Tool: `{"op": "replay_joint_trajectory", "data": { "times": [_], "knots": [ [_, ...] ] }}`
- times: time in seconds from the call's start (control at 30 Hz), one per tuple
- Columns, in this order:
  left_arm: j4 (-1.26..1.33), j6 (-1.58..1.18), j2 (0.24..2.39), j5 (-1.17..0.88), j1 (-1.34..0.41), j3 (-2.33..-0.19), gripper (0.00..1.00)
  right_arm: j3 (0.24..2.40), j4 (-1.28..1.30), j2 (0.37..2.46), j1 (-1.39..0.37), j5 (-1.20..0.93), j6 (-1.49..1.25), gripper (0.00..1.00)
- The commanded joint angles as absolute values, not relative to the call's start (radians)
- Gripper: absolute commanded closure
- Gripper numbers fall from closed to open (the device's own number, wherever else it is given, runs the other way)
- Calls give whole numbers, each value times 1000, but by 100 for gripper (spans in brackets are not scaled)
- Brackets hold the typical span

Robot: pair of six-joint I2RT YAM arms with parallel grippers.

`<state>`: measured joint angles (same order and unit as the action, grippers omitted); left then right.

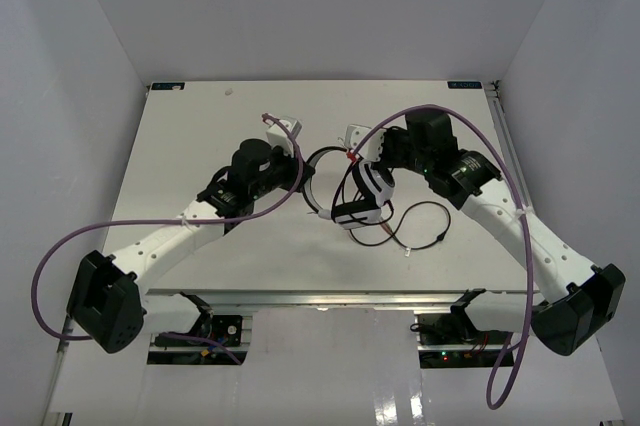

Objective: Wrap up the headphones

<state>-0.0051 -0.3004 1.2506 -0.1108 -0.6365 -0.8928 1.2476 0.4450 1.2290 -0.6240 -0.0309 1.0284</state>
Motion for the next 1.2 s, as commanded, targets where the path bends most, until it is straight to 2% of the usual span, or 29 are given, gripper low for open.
{"op": "replay_joint_trajectory", "data": {
  "times": [0.0,0.23,0.53,0.87,1.17],
  "knots": [
    [23,-341,1236,-150,-635,-934,100,1292,422,1210,-615,-107,985,87],
    [24,-372,1223,-183,-635,-963,100,1206,383,1201,-579,-196,942,80],
    [-27,-402,1168,-185,-635,-979,100,1147,320,1191,-479,-381,828,78],
    [-33,-454,1120,-265,-635,-1020,100,1149,265,1250,-417,-633,720,55],
    [-87,-506,1125,-317,-634,-1142,100,1137,130,1344,-390,-879,531,31]
  ]
}}
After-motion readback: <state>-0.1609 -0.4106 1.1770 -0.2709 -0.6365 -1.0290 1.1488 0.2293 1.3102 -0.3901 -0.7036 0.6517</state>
